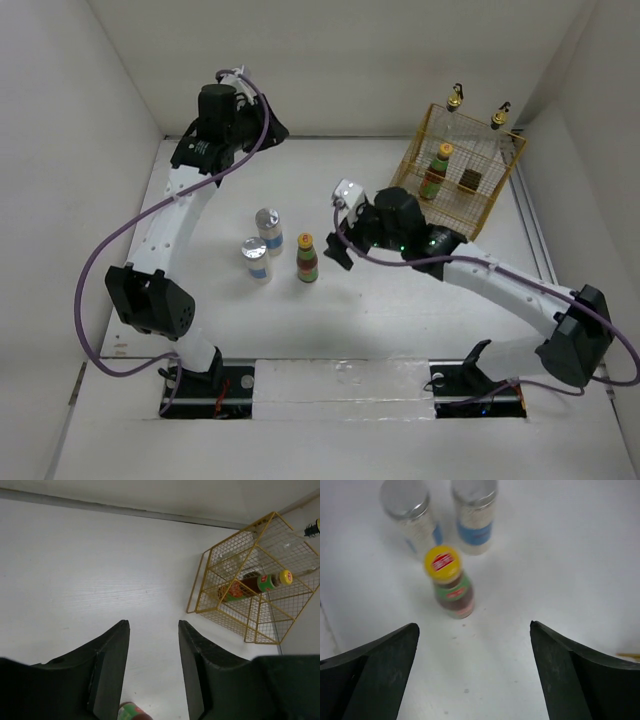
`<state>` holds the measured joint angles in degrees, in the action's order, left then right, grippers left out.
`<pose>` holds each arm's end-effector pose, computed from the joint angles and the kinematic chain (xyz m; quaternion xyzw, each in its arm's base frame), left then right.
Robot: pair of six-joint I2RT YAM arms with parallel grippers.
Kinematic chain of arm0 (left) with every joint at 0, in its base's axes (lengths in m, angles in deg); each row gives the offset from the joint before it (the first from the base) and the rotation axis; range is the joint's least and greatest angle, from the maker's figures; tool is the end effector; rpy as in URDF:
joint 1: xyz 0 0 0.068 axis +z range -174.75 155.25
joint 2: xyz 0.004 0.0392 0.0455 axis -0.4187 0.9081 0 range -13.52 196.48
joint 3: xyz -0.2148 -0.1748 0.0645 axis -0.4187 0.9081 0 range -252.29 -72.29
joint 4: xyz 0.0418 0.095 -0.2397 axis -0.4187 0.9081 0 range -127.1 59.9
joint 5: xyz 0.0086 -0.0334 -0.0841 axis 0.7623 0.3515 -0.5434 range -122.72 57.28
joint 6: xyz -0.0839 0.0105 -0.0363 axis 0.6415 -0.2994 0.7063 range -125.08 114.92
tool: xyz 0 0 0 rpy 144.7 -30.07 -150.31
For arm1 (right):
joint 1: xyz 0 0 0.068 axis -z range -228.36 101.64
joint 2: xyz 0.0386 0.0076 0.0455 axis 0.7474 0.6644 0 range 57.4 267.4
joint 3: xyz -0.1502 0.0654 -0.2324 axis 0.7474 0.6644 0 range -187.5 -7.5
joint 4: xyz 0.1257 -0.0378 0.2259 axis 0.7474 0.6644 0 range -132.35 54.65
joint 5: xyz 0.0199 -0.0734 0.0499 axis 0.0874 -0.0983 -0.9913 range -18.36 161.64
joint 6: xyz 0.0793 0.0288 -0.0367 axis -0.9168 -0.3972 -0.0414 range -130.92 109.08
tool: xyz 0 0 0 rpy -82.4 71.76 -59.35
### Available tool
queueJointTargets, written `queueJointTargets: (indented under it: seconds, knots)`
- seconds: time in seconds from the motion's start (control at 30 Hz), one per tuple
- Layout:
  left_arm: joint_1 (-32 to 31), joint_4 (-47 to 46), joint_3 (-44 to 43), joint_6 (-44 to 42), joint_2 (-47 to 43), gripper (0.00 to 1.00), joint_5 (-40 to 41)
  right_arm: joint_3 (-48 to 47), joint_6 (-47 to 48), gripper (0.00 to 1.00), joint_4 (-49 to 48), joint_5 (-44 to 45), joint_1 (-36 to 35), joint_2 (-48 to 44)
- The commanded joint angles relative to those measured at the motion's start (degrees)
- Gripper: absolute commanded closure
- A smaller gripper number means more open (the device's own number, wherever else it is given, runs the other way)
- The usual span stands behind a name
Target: Organize the condiment bottles
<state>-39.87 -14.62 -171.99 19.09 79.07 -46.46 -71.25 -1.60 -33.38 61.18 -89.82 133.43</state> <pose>0.3971 -0.1276 0.4381 0.0100 0.7929 -0.2919 0.5348 0.2525 0.2430 0.3316 -0.3988 0.7205 0.2280 0.5195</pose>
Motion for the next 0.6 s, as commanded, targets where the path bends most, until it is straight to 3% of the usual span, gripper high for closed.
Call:
queueJointTargets:
  seconds: [0.0,0.17,0.4,0.57]
  knots:
    - [0.08,-0.24,-2.43,-0.52,0.13,0.59,0.55,2.22,2.37,0.00,2.28,-0.80,-5.03,-1.50]
    - [0.08,0.81,-2.43,-0.52,0.13,0.55,1.08,1.70,1.75,0.00,-1.58,-1.58,-8.55,3.24]
    - [0.08,1.34,-2.43,-0.52,0.13,0.41,2.83,-1.37,2.89,0.02,-8.26,-0.18,-8.56,12.55]
    - [0.08,1.34,-1.90,-1.05,-0.39,0.40,2.84,-5.24,2.98,0.06,-11.96,0.35,-8.56,16.52]
